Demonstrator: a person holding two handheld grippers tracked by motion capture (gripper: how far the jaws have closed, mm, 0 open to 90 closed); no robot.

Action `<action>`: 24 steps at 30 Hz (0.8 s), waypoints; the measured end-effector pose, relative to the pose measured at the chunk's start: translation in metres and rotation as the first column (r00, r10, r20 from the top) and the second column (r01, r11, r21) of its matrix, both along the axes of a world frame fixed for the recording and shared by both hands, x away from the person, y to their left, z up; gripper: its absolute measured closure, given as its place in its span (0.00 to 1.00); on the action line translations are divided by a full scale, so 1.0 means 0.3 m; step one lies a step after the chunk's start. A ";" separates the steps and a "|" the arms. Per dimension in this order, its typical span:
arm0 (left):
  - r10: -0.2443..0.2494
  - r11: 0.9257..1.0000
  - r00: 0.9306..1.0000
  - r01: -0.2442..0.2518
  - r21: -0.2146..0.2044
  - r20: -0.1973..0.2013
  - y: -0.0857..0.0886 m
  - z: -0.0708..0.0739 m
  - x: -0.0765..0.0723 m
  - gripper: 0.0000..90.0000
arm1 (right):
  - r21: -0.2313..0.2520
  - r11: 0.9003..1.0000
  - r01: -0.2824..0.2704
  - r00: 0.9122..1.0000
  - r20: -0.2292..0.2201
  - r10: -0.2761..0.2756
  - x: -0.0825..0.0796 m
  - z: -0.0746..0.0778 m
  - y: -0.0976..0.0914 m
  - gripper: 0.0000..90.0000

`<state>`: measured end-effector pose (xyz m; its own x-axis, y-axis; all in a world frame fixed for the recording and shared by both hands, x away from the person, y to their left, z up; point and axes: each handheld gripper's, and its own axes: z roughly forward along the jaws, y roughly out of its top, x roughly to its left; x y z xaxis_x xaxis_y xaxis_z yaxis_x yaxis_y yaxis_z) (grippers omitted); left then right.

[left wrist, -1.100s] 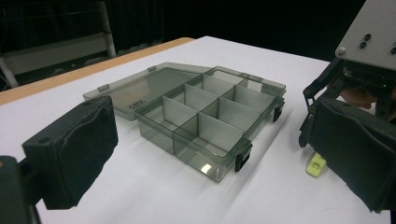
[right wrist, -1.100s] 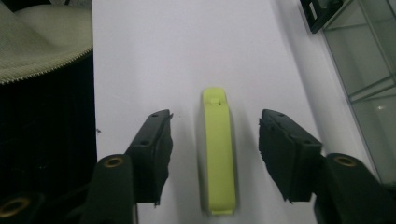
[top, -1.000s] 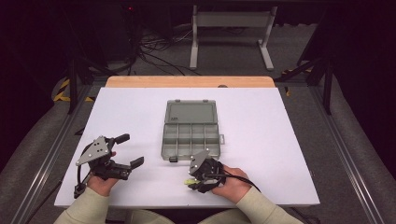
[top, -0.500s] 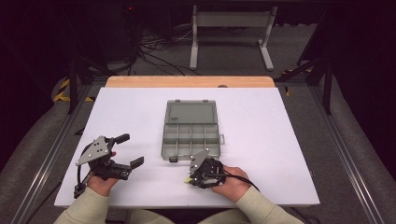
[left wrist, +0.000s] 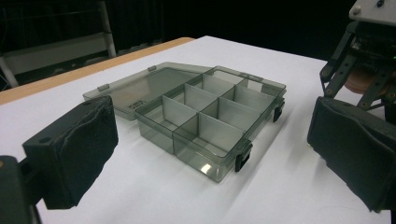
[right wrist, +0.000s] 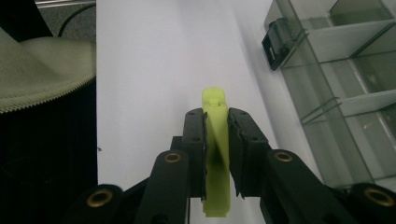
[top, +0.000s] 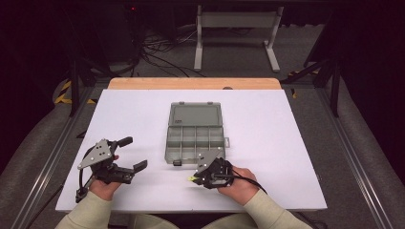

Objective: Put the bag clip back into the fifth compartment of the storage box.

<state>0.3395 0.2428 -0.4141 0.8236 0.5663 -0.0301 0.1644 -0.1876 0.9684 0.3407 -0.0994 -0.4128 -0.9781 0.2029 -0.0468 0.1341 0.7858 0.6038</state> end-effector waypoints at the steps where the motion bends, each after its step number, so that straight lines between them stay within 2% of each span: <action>1: 0.000 1.000 1.000 0.000 0.000 0.000 0.000 0.000 0.000 0.03 | 0.008 1.000 0.002 1.000 0.007 -0.002 0.001 0.004 -0.004 0.86; 14: 0.001 1.000 1.000 -0.001 0.002 0.000 0.001 0.001 0.000 0.03 | 0.055 0.998 0.036 0.999 0.018 -0.037 0.012 0.045 -0.024 0.86; 24: 0.003 1.000 1.000 -0.003 0.003 0.001 0.002 0.000 0.000 0.03 | 0.104 0.993 0.048 0.998 0.044 -0.053 0.025 0.106 -0.029 0.86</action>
